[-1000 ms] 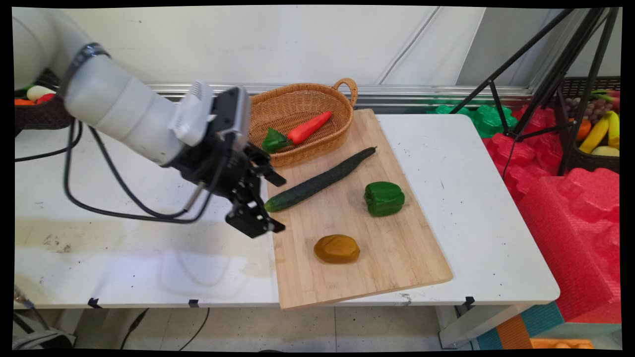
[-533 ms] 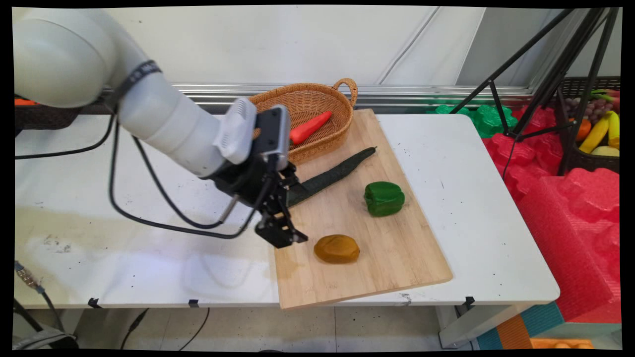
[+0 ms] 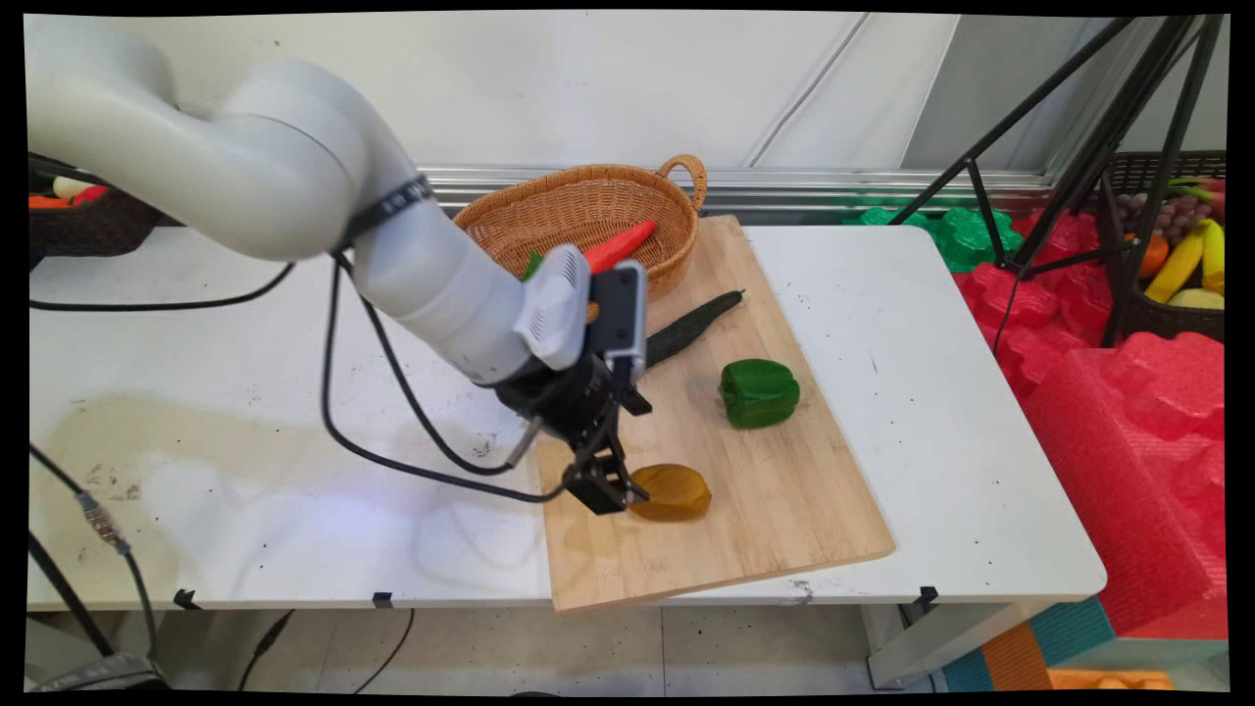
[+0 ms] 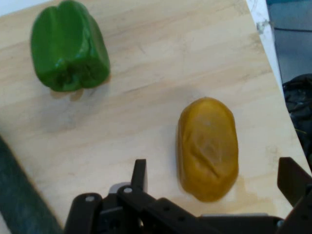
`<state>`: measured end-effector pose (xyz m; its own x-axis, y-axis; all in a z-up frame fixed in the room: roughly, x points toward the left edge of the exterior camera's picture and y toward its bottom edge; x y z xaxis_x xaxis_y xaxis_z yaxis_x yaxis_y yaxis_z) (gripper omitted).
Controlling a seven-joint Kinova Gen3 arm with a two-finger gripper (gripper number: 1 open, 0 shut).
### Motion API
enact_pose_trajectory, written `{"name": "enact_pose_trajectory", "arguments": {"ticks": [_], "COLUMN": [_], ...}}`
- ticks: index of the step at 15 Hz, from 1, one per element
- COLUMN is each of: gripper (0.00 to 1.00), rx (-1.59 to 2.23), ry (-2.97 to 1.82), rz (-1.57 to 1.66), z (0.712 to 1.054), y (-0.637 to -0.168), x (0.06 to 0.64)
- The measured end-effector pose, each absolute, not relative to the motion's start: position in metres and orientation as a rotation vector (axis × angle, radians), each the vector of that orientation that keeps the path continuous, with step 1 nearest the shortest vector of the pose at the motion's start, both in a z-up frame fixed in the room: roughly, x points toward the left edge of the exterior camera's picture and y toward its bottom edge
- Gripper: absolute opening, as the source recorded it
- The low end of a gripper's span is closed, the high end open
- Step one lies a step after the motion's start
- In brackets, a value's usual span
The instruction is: Pick up the potato from the cutting board
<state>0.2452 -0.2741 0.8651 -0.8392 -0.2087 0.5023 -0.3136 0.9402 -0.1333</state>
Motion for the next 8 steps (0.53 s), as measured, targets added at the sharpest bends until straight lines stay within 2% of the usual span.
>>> {"name": "enact_pose_trajectory", "arguments": {"ticks": [8], "gripper": [1.00], "rx": [0.364], "ry": [-2.633], "rz": [0.251], "z": [0.827], "y": [-0.290], "x": [0.216]}}
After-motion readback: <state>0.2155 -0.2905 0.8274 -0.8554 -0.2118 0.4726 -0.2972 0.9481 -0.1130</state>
